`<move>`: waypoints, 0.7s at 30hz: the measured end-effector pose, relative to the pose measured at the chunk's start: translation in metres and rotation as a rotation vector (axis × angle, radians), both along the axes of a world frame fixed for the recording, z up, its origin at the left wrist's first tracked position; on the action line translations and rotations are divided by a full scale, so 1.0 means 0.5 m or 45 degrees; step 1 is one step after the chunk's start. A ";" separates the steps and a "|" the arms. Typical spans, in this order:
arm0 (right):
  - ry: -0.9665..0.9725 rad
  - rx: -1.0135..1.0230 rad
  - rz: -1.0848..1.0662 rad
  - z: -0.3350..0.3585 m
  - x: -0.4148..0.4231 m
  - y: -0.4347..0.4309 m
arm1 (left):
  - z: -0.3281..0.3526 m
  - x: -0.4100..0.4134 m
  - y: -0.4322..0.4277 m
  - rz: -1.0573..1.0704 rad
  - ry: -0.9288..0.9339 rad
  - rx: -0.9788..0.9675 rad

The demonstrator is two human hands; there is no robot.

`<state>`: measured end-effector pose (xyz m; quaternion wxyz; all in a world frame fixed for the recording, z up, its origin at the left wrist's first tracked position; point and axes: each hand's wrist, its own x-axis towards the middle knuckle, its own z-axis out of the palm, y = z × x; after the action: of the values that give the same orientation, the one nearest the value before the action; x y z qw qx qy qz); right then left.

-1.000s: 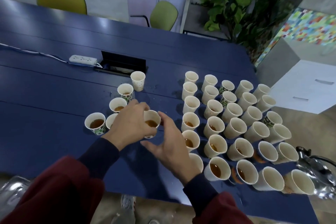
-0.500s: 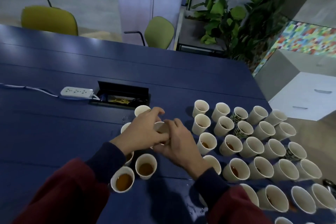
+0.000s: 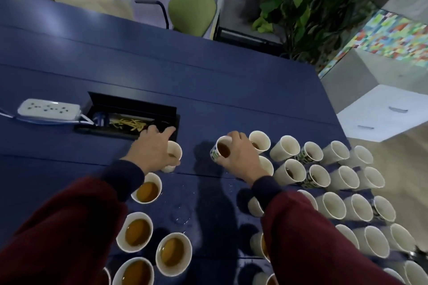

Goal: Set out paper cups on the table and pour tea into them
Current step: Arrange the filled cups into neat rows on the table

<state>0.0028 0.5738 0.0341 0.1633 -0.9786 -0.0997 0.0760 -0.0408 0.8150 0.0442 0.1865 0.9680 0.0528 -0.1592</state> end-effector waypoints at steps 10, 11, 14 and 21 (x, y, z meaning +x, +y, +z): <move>0.031 0.055 -0.184 -0.083 0.078 0.016 | -0.040 0.006 -0.012 -0.099 0.001 0.019; 0.038 0.068 -0.194 -0.086 0.079 0.017 | -0.038 0.005 -0.014 -0.102 -0.010 0.028; 0.010 0.083 -0.202 -0.094 0.084 0.022 | -0.033 0.007 -0.017 -0.104 -0.022 0.038; -0.051 0.108 -0.172 -0.076 0.064 0.034 | -0.013 0.005 -0.023 -0.050 -0.088 -0.012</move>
<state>0.0349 0.5906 -0.0041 0.2073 -0.9766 -0.0400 0.0411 -0.0382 0.8033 0.0379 0.1897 0.9729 0.0267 -0.1296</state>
